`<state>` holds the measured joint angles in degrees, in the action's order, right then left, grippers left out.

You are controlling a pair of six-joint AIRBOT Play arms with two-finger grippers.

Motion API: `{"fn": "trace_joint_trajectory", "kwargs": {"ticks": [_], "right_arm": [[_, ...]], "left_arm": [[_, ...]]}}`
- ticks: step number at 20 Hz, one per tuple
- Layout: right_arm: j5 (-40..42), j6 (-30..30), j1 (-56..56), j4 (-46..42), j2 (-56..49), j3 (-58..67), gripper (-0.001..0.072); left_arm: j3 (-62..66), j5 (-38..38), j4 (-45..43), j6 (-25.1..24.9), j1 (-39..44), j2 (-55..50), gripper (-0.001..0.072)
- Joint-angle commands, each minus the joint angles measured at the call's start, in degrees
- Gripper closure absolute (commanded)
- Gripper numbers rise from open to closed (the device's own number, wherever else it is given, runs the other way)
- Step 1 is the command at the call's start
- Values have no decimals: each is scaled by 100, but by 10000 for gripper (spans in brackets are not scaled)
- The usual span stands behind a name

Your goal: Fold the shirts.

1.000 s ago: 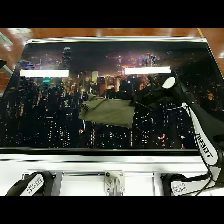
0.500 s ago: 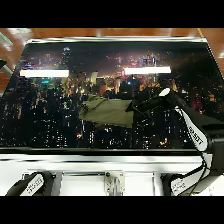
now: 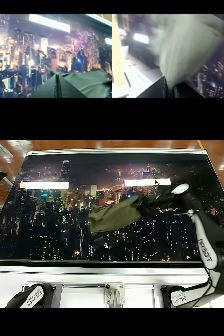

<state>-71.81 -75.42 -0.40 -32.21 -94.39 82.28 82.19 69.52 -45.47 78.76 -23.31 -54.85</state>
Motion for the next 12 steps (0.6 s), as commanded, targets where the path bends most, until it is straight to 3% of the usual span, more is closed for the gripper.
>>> {"fn": "trace_joint_trajectory", "kwargs": {"ticks": [1,4,8,12], "right_arm": [[-1088,-1196,-566,-800,686,1552,643],[-2118,-2006,-1215,-1611,866,2839,643],[-3042,-2188,-1930,-1637,868,3405,643],[-3082,-2090,-2087,-1980,859,3407,643]], "left_arm": [[-2,-2,0,-4,164,-35,667],[-2,0,0,-7,431,-103,667],[-4,0,-2,-142,750,-188,667],[-4,2,0,-179,828,-199,667]]}}
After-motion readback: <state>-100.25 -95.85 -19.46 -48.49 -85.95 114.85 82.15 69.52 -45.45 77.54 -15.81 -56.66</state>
